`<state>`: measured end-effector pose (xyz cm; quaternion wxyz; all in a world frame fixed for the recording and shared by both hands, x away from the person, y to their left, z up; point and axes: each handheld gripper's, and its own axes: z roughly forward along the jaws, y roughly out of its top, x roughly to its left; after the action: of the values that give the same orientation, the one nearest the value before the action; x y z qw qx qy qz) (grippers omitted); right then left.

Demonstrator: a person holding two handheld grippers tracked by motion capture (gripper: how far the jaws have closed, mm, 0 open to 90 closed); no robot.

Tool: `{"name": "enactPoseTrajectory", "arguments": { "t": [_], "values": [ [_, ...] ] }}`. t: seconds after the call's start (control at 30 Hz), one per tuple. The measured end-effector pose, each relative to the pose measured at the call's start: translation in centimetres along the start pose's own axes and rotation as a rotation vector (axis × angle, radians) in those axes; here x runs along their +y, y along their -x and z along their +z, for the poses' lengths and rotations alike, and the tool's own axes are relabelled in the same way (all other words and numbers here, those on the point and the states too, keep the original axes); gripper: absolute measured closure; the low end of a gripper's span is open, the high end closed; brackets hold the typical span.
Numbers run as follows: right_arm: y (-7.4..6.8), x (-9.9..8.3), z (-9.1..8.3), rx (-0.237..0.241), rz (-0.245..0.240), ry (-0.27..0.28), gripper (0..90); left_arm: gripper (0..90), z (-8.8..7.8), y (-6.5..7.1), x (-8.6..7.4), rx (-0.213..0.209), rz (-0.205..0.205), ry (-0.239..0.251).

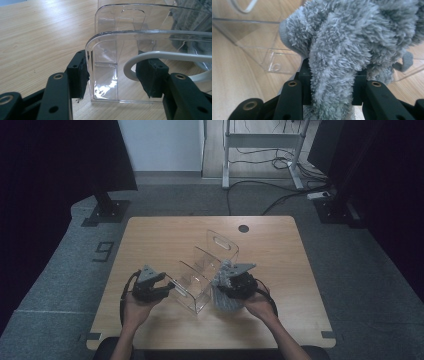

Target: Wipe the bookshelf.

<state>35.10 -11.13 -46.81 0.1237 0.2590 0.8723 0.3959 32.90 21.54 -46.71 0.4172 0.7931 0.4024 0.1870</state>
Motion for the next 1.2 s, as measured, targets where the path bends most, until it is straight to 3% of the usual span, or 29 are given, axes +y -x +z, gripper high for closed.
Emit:
{"name": "enactPoseTrajectory", "arguments": {
  "t": [1.2],
  "values": [
    [-6.7,1.0,0.7,0.183,-0.122,-0.031,62.7,44.2,0.2,0.4,0.3,0.04,-0.029,-0.012]
  ]
}}
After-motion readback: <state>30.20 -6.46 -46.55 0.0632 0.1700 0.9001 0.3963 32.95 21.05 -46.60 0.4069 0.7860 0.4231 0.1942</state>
